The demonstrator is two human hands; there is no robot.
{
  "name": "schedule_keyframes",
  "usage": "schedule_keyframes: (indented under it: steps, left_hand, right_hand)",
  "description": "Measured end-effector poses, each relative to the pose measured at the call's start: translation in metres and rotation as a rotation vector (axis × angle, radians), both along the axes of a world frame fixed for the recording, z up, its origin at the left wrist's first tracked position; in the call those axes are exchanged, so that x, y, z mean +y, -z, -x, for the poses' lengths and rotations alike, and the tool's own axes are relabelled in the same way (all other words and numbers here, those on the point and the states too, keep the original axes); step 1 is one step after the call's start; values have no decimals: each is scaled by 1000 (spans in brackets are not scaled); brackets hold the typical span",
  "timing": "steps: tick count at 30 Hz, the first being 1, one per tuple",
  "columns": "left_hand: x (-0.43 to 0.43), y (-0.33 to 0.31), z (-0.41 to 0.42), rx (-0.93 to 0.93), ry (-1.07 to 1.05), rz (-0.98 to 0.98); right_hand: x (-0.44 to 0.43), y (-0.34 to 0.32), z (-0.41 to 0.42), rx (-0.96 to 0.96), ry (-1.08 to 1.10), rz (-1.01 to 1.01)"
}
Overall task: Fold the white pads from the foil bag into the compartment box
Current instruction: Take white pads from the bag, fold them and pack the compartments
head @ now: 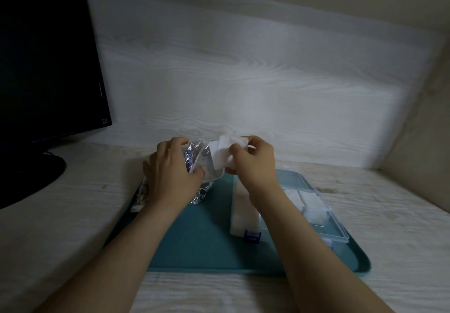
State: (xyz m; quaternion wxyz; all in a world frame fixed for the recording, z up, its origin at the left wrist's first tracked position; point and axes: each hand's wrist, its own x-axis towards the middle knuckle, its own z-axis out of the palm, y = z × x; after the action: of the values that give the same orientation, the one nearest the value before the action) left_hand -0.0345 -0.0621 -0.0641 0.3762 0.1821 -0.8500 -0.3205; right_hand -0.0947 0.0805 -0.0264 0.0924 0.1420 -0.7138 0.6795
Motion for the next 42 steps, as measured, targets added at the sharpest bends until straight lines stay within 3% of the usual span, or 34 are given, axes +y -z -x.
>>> schedule_keyframes:
  steps: [5,11,16,22,37,42]
  left_hand:
    - [15,-11,-9,-4,68,121]
    - [35,-18,-14,326,221,147]
    - [49,-25,-17,320,422,-94]
    - [60,-28,-19,210,689,-582]
    - [62,-26,-18,212,759,-870]
    - [60,-27,-18,189,771,-920]
  right_hand:
    - [23,-14,-3,-13,-77,13]
    - [61,-14,-10,63,-260,-53]
    - [80,-6,-15,96,-267,-44]
    - [90,-2,-16,135,-235,-27]
    - [85,11,-19,343,-202,-81]
    - [87,8,-21,317,-227,-146]
